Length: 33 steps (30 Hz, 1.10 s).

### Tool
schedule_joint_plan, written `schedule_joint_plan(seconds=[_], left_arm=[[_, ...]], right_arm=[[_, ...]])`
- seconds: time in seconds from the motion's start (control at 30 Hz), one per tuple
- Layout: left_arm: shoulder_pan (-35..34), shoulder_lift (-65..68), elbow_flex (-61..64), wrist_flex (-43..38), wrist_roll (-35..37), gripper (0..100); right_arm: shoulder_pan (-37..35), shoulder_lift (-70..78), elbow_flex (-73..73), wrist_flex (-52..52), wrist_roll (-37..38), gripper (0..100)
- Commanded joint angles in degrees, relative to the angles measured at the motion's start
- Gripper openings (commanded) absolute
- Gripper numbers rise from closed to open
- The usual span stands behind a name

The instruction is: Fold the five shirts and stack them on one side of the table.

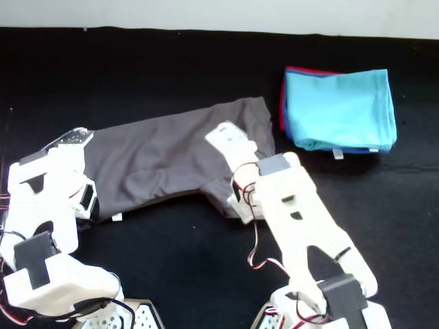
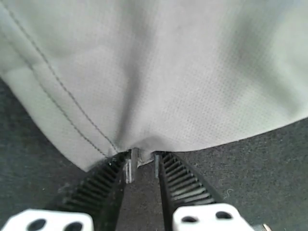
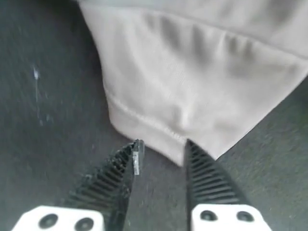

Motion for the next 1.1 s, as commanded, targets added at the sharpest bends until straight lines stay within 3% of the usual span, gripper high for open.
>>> schedule_joint_plan(seconds=[0.0, 0.37, 0.77, 0.83, 0.93, 1.07], left_arm=[[-0.31, -0.13, 0.4, -3.25, -0.35, 9], [-0.31, -0.04, 0.57, -3.25, -0.35, 9], [-0.4, -0.04, 0.57, -3.25, -0.35, 9], [-0.4, -0.04, 0.57, -3.25, -0.35, 9], [-0.48, -0.04, 0.57, -3.25, -0.35, 9], [-0.57, -0.04, 0.57, -3.25, -0.35, 9]], right_arm=[[-0.13, 1.54, -0.13, 0.84, 1.05, 16.4], [-1.71, 10.95, -2.07, -3.21, 6.59, 21.7], [1.71, 23.87, -2.42, -10.24, 12.75, 21.6], [1.71, 25.1, -3.82, -10.15, 13.1, 18.2], [1.71, 26.33, -6.29, -10.15, 13.1, 1.9], [2.33, 26.51, -8.48, -10.07, 13.01, 0.3]])
